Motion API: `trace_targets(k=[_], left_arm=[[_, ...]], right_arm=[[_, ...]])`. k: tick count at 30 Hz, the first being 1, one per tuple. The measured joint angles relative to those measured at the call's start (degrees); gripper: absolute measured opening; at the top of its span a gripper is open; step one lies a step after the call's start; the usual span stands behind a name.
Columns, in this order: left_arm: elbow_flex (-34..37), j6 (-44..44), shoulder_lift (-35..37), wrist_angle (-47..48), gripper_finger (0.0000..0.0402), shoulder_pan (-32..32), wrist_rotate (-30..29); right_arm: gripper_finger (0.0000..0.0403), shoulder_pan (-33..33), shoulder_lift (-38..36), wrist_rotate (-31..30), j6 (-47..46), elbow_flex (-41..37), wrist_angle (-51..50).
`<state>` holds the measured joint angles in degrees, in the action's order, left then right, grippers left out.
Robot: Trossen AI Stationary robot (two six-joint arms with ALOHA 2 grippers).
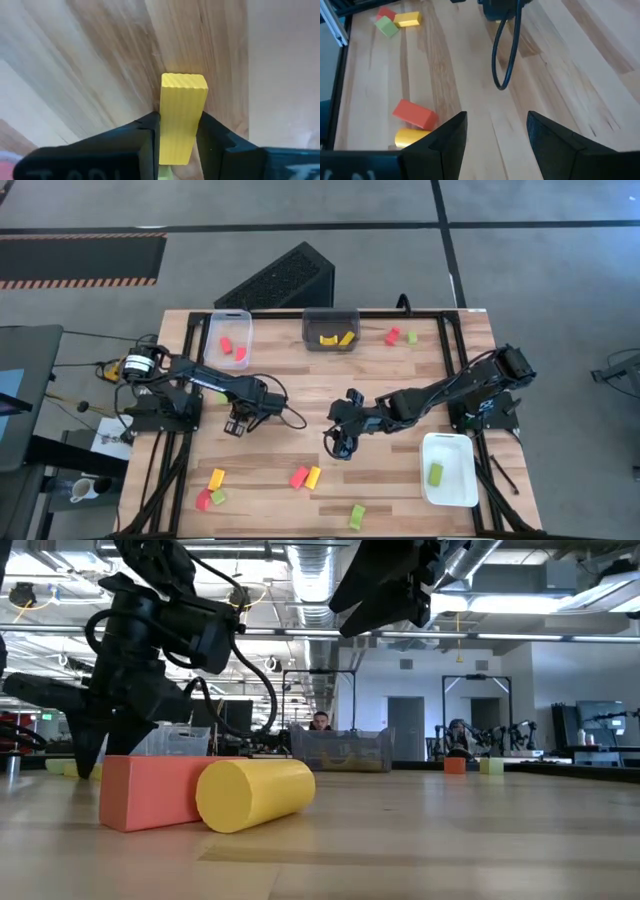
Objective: Sort & place blocks by color
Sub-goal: Put the yellow block into the black bin
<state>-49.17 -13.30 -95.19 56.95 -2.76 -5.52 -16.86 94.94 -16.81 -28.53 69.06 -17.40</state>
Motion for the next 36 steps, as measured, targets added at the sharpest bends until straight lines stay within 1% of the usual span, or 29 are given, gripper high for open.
trace_targets(k=[3, 7, 10, 13, 16, 18, 21, 22, 24, 27, 29, 33, 36], left_arm=[[-1.63, 0.39, 3.24, -0.91, 0.006, 0.06, 0.09], [-3.46, -0.6, 8.69, -4.36, 0.006, 1.84, 0.17], [-4.81, -2.64, 13.12, -12.2, 0.0069, 5.11, 0.2], [-5.51, -3.04, 15.43, -26.68, 0.0074, 10.2, 0.34], [-6.55, -0.64, 15.11, -42.95, 0.0064, 16.15, 1.41], [-7.91, 2.27, 12.37, -51.64, 0.0062, 20.17, 2.91], [-12.33, 8.54, 5.47, -56.69, 0.0062, 25.97, 6.05], [-14.37, 10.73, 2.73, -57.15, 0.0062, 27.74, 7.64], [-18.39, 14.26, -2.42, -55.24, 0.0066, 30.45, 10.6], [-24.99, 18.66, -8.73, -52.81, 0.0077, 32.63, 12.04], [-29.21, 20.31, -11.92, -51.63, 0.0081, 33.28, 12.14], [-34.88, 20.72, -16.08, -45.28, 0.0086, 33.9, 10.72], [-37.75, 18.35, -17.5, -40.11, 0.0103, 33.93, 8.48]], right_arm=[[0.0227, -0.07, -0.31, 0.01, -1.24, 0.02, -2.26], [0.0227, -1.17, -0.87, 0.03, -3.52, -0.02, -9.4], [0.0227, -2.33, -1.12, 0.03, -4.91, 0.06, -13.69], [0.0227, -3.63, -2.1, 0.05, -4.95, -0.13, -17.65], [0.0227, -4.13, -3.61, -2.04, -5.52, -0.02, -21.2], [0.0227, -3.84, -5.01, -4.24, -6.01, -0.03, -23.61], [0.0227, -2.42, -7.1, -5.76, -5.95, -0.01, -24.98], [0.0227, -1.71, -7.82, -5.98, -5.7, -0.02, -25.45], [0.0227, -0.31, -8.73, -5.95, -5.15, 0.03, -25.31], [0.0227, 1.79, -9.38, -5.78, -4.13, -0.11, -26.81], [0.0227, 3.38, -9.66, -5.8, -3.36, 0.08, -27.01], [0.0227, 5.6, -10.0, -5.17, -3.09, -0.02, -29.41], [0.0227, 6.75, -10.52, -4.47, -2.95, 0.0, -31.08]])
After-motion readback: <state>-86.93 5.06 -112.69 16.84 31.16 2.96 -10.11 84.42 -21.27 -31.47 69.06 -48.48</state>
